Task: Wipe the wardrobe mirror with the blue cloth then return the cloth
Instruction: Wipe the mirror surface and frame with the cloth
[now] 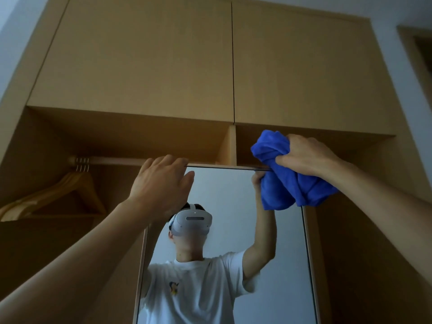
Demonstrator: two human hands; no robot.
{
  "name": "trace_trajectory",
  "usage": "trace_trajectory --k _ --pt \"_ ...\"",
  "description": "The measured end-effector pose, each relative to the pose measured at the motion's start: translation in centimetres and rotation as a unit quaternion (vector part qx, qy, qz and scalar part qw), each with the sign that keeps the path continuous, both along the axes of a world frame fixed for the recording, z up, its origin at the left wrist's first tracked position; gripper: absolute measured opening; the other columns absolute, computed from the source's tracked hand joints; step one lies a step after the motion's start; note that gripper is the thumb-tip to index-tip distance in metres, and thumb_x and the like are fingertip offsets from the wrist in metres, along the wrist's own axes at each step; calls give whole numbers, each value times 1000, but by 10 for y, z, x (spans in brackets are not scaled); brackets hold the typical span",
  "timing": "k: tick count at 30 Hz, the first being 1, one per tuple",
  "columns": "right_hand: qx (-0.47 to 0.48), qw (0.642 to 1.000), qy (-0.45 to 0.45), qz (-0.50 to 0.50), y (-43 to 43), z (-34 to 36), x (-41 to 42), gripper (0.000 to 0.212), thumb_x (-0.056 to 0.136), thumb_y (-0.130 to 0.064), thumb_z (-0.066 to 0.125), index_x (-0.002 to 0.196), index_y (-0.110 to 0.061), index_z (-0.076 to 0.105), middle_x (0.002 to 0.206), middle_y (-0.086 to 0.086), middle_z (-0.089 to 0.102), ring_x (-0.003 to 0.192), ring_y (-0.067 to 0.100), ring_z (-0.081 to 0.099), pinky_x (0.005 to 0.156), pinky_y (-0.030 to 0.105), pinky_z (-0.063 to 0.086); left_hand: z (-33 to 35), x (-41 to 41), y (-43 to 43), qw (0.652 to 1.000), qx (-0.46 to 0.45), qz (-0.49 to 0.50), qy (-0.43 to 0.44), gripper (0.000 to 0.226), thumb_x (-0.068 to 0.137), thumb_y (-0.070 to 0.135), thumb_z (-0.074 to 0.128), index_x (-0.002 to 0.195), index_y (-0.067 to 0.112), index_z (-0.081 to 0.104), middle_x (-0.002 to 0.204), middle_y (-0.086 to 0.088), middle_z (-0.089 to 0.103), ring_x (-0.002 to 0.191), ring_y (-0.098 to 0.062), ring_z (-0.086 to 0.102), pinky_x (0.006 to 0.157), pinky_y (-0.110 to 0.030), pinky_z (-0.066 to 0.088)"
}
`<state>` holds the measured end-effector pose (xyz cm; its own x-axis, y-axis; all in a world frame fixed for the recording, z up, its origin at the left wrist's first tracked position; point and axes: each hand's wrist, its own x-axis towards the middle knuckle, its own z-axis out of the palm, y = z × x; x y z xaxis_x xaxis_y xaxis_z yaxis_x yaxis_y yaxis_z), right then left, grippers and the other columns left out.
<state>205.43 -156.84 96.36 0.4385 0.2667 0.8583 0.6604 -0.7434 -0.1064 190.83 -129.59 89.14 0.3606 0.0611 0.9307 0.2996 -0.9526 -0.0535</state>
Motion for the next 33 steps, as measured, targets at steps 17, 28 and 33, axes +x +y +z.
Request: trace_trajectory --k 17,28,33 --pt "-21 998 -27 50 65 -3 -42 22 83 -37 61 88 -17 55 77 3 62 68 24 61 60 36 48 -4 -9 8 993 -88 -80 -18 46 103 38 40 148 34 44 141 4 47 133 -25 43 96 -39 41" --pt "-29 990 -49 131 139 -5 -95 19 81 -31 61 83 -15 52 73 3 58 66 25 57 56 32 40 -5 -14 15 990 -84 -109 -32 36 101 30 47 136 22 51 131 1 51 122 -22 51 84 -30 37" --pt "-9 991 -42 130 121 -8 -81 21 83 -32 61 86 -13 52 75 5 59 67 28 60 59 36 43 -8 -12 17 986 -98 -127 -52 41 102 30 43 143 27 49 141 0 46 126 -24 51 93 -37 46"
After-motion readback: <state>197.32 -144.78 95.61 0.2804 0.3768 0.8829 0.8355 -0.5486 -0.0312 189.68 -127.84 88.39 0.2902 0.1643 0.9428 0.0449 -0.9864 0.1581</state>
